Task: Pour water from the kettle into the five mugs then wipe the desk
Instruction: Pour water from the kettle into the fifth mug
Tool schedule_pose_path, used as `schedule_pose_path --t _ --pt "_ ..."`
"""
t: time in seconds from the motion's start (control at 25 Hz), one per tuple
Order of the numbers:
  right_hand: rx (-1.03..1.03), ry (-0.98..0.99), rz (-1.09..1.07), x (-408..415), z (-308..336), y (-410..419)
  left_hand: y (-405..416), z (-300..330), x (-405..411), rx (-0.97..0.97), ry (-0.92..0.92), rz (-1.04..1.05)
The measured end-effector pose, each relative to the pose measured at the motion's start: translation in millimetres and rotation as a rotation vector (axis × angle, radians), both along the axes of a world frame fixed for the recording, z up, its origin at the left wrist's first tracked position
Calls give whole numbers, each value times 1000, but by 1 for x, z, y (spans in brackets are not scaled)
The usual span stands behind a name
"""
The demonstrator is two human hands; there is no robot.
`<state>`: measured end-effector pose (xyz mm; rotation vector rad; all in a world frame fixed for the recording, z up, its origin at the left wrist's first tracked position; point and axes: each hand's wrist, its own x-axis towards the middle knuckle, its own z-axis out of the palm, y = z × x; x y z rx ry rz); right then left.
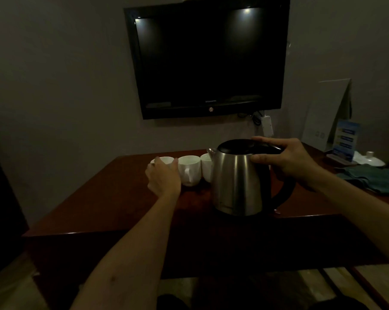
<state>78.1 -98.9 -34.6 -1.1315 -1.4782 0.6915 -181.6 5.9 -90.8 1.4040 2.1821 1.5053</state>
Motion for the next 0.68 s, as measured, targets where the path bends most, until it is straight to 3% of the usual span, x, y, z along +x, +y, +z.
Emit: schedule_pose_path --t 0.2,0.68 --pt "26 -63 -28 3 -3 4 9 -20 -32 -114 -114 10" --pt "14 -40 7 7 -8 10 24 -14 -31 -174 -122 -19"
